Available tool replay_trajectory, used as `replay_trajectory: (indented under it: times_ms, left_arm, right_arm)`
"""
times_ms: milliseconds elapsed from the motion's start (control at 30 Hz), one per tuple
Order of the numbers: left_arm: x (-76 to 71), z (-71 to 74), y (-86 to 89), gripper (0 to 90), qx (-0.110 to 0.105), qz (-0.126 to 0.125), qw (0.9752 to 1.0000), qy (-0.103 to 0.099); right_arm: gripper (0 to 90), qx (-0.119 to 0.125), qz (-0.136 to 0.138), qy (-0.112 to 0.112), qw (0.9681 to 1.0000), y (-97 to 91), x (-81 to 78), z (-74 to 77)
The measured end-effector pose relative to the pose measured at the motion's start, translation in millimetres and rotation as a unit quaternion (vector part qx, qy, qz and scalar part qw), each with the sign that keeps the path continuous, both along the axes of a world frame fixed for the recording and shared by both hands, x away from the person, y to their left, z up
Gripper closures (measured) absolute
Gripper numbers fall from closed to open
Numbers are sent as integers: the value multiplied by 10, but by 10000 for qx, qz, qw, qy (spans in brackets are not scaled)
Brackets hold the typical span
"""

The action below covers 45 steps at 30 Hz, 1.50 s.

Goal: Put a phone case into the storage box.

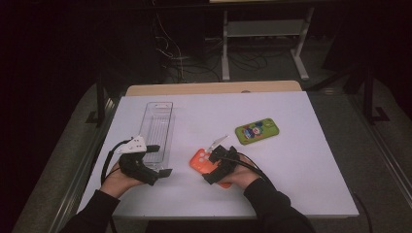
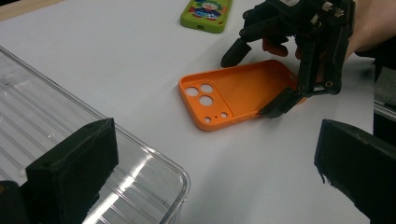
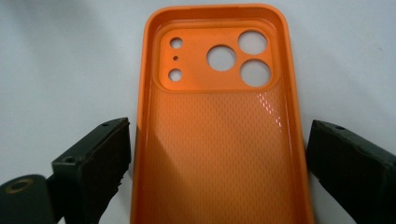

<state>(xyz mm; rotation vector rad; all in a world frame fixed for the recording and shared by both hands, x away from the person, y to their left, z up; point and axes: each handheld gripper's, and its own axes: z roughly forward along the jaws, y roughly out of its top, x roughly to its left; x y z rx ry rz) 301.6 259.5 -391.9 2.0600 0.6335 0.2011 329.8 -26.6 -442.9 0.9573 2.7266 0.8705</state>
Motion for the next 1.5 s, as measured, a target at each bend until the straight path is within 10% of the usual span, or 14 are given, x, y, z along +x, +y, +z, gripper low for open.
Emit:
replay_trajectory:
  times_ms: [933, 1500]
  left_arm:
    - [15, -3, -19, 0, -25, -41, 10000, 29]
    - [133, 126, -288, 0, -14, -417, 9990, 126]
  right_arm:
    - [149, -85, -45, -70, 9999, -29, -16, 72]
    - [149, -189, 437, -224, 9986, -538, 69, 426]
